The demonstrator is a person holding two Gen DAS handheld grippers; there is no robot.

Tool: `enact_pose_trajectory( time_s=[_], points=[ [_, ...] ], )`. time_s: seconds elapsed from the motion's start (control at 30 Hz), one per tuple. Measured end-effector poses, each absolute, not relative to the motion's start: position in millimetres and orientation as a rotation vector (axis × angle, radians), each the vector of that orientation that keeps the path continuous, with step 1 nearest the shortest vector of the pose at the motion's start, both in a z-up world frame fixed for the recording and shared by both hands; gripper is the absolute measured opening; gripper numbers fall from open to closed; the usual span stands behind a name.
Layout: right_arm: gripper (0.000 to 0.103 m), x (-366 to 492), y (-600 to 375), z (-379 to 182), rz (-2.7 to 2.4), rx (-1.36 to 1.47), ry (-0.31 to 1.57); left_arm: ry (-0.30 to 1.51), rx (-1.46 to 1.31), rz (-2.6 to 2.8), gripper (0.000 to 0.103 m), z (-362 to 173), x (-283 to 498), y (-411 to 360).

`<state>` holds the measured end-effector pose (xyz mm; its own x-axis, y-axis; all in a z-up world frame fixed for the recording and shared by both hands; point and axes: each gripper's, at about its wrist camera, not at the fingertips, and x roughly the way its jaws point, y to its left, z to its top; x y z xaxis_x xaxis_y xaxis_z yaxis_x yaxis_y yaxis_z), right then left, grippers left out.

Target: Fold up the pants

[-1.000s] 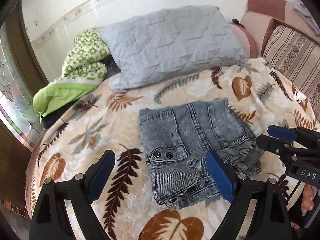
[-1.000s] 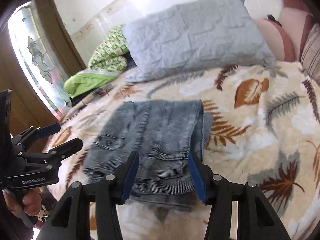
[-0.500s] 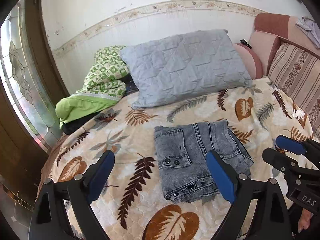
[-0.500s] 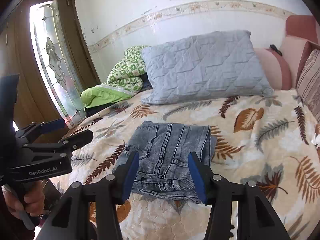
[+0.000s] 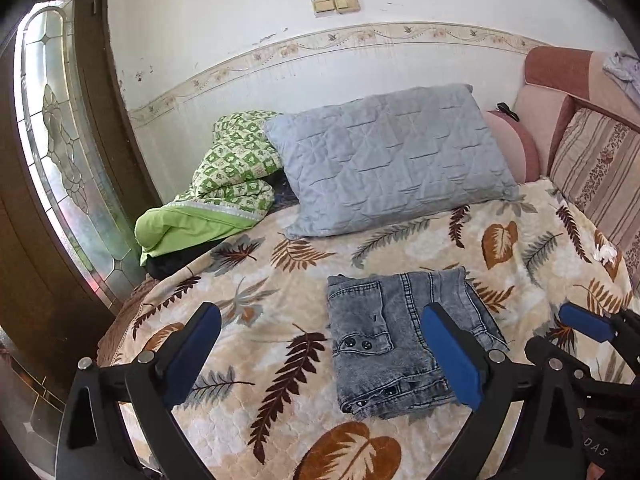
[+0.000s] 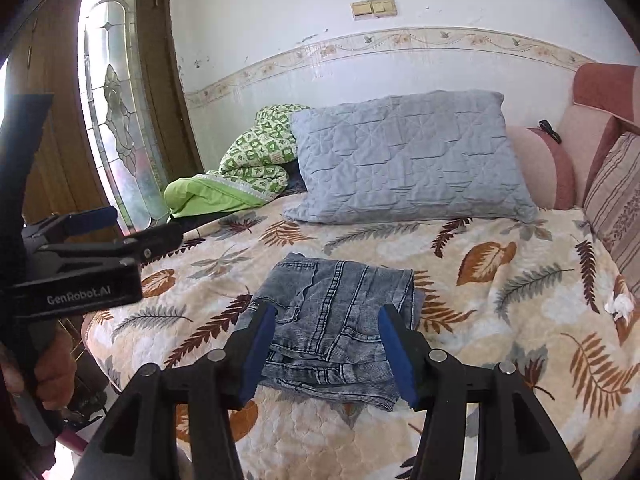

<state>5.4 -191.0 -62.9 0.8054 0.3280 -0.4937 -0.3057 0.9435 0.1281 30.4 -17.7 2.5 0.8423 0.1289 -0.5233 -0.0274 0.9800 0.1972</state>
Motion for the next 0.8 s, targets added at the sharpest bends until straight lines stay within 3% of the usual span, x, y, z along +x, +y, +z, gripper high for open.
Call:
enact_pose_trajectory(
  time_s=[0.8],
  points=[
    [0.057, 14.7, -185.1, -83.2, 0.347, 0.013, 0.590, 0.424, 0.220, 0.001, 0.103, 9.4, 7.7, -25.3]
  ],
)
